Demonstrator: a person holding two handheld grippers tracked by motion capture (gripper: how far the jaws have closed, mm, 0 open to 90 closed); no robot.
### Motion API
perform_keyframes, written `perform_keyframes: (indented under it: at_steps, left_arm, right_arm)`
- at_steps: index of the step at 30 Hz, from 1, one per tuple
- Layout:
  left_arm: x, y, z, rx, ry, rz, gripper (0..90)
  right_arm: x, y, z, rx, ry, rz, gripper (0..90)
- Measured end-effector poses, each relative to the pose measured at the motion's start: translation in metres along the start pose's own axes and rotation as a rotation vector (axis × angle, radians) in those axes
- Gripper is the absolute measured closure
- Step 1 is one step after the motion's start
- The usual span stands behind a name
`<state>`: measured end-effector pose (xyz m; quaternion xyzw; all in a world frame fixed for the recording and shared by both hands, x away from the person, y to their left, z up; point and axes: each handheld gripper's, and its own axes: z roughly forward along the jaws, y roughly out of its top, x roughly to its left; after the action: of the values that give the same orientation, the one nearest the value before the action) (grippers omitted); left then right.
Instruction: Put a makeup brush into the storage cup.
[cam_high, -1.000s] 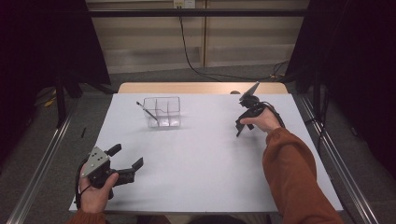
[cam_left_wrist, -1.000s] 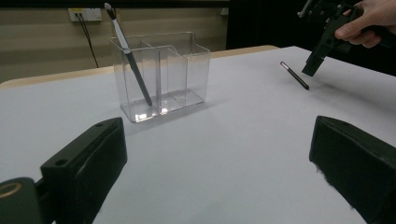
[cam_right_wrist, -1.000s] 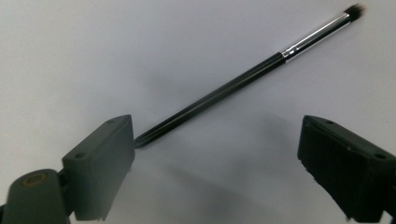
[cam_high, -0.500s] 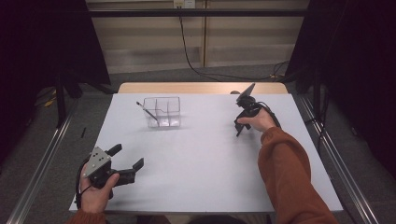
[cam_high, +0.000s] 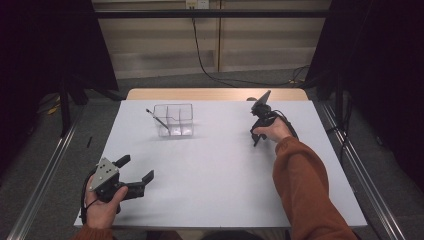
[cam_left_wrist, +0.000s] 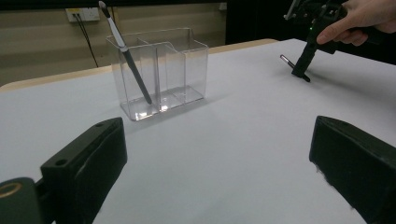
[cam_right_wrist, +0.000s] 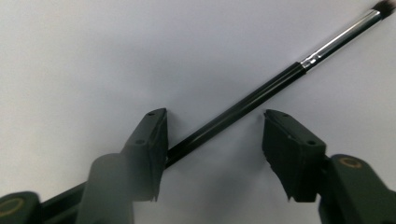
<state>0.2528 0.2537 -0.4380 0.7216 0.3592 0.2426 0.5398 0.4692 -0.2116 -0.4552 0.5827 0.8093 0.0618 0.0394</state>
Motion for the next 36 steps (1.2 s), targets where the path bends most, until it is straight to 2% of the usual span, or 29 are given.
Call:
perform_keyframes:
  at_steps: [3, 9, 13, 19, 21, 31, 36]
  left_arm:
    - [0.0002, 0.0000, -0.0006, -0.001, 0.002, 0.001, 4.1]
    - [0.0002, 0.0002, -0.0017, -0.005, 0.004, 0.009, 4.1]
    - [0.0002, 0.0001, -0.0017, -0.004, 0.004, 0.010, 4.1]
    - [-0.0011, 0.0000, -0.0009, -0.003, -0.002, 0.011, 4.1]
    - [-0.0006, -0.0002, -0.0009, -0.002, 0.002, 0.009, 4.1]
    - [0.0002, -0.0002, -0.0012, -0.002, 0.003, 0.002, 4.1]
    - [0.0008, 0.0001, -0.0004, 0.000, 0.012, 0.003, 4.1]
  right_arm:
    - [0.0006, 0.0001, -0.0007, 0.005, 0.005, 0.006, 46.7]
    - [-0.0049, -0.0007, -0.0028, 0.014, 0.007, 0.041, 65.6]
    - [-0.0055, -0.0014, -0.0034, 0.024, 0.010, 0.047, 76.6]
    - [-0.0048, -0.0009, -0.0033, 0.032, 0.007, 0.053, 80.7]
    - [-0.0036, -0.0006, -0.0031, 0.037, 0.007, 0.050, 84.6]
    - [-0.0001, 0.0005, -0.0032, 0.042, -0.019, 0.061, 84.9]
    - [-0.0013, -0.0008, -0.0038, 0.034, -0.010, 0.058, 85.0]
